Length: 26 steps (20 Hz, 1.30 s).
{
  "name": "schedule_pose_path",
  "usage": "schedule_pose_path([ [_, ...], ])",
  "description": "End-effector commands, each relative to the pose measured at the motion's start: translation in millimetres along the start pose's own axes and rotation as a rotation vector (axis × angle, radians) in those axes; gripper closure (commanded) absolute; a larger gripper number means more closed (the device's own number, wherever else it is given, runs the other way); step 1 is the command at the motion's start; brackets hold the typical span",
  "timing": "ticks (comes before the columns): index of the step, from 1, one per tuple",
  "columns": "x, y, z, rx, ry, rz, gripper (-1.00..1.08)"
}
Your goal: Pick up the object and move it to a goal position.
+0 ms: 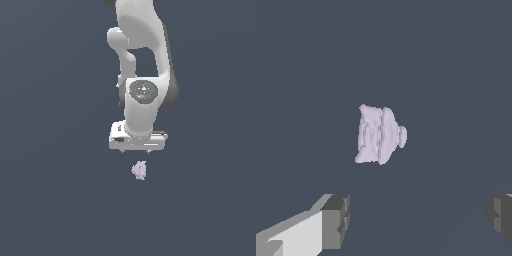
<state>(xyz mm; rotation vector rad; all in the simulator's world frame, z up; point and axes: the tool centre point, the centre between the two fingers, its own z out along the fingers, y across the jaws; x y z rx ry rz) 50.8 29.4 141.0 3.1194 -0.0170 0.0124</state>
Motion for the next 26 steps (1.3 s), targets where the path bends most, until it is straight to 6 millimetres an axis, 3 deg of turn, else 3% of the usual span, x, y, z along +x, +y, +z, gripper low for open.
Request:
schedule_pose_path([
  [1,11.2,-5.2,12.0,0.006,-0.002,0.024,-0.92],
  [11,35.1,-18.2,43.2,0.02,-0.008,0.082,-0.92],
  [20,36.9,-19.7,50.6,0.021,-0.01,0.088,-0.92],
  [26,36.1,-20.4,79.7,0.021,-0.009,0.089,-0.92],
])
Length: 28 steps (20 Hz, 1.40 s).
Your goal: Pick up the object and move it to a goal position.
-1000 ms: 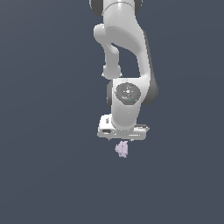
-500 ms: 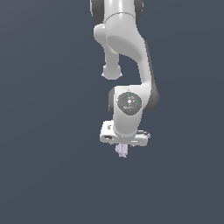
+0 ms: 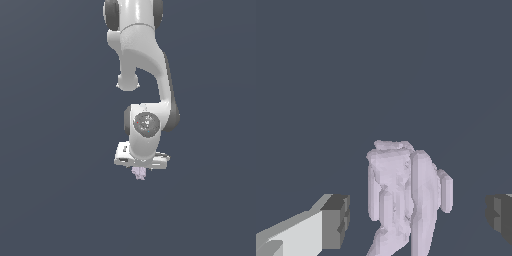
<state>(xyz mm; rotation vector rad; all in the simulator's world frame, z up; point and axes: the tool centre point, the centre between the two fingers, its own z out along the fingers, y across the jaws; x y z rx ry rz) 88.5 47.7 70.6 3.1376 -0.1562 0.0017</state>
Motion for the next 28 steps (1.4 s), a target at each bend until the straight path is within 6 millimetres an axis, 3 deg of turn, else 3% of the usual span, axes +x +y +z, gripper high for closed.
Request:
schedule_pose_path([
  [1,-0.8,0.0,14.9,0.0,-0.001,0.0,-0.92],
  [5,-0.6,-0.2,27.4,0.0,-0.001,0.001,-0.92],
  [9,0.7,-0.1,27.0,0.0,-0.001,0.001,-0.92],
  [10,0.7,-0.1,27.0,0.0,-0.001,0.001,1.08],
  [22,0.3,0.0,26.1,0.0,-0.001,0.001,1.08],
  [28,-4.6,0.4,13.1,0.0,-0.001,0.001,1.08],
])
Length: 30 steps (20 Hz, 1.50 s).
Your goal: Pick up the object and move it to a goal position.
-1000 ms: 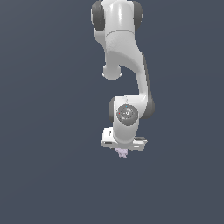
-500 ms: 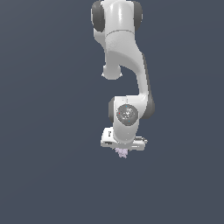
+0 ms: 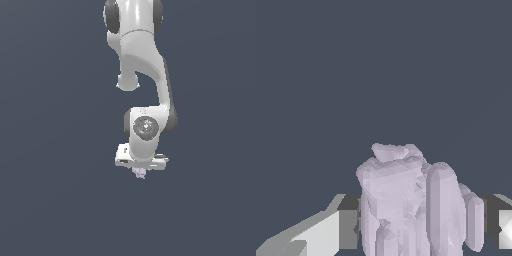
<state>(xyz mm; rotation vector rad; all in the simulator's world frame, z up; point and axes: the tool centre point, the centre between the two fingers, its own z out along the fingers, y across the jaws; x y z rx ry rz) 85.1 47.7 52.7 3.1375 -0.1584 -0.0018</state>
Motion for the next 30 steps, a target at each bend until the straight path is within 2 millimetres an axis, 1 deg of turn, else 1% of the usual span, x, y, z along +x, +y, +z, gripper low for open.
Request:
schedule_pose_path([
  [1,-2.6,0.2,-8.6,0.0,0.001,0.0,1.08],
  [6,-12.4,1.0,-34.7,0.0,0.001,0.0,1.08],
  [11,-26.9,2.2,-74.1,0.0,0.001,0.0,1.08],
  [17,-48.7,3.9,-134.2,0.0,0.001,0.0,1.08],
  [26,-82.9,6.6,-233.1,0.0,0.001,0.0,1.08],
  [30,-95.4,7.5,-271.3,0.0,0.001,0.0,1.08],
])
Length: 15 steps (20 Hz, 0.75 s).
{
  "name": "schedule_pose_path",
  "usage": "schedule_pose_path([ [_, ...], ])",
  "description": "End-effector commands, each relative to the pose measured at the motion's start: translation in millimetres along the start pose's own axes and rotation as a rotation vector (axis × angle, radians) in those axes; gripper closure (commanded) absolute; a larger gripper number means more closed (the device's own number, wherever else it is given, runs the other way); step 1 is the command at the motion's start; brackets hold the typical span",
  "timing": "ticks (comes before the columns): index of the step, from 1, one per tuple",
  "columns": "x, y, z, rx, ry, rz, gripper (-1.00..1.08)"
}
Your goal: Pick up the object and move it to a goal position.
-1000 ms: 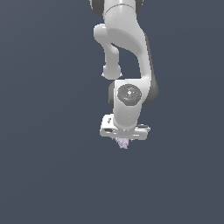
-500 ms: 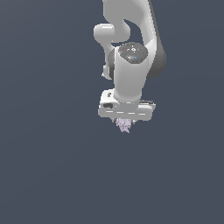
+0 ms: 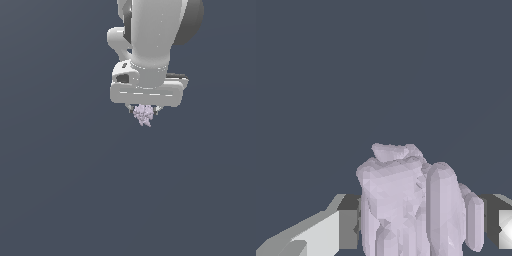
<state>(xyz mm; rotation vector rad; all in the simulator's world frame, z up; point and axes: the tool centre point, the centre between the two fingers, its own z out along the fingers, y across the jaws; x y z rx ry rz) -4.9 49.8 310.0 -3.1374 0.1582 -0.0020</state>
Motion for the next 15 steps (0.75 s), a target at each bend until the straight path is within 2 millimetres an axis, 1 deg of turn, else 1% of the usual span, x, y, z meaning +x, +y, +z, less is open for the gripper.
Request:
schedule_pose_path([
  [1,-7.9,0.6,-22.7,0.0,-0.001,0.0,1.08],
  [5,-16.5,1.1,-51.7,0.0,-0.001,0.0,1.08],
  [8,-20.6,1.3,-66.5,0.0,-0.001,0.0,1.08],
  [11,-22.7,1.4,-75.6,0.0,-0.001,0.0,1.08],
  [15,-22.7,1.2,-79.1,0.0,-0.001,0.0,1.08],
])
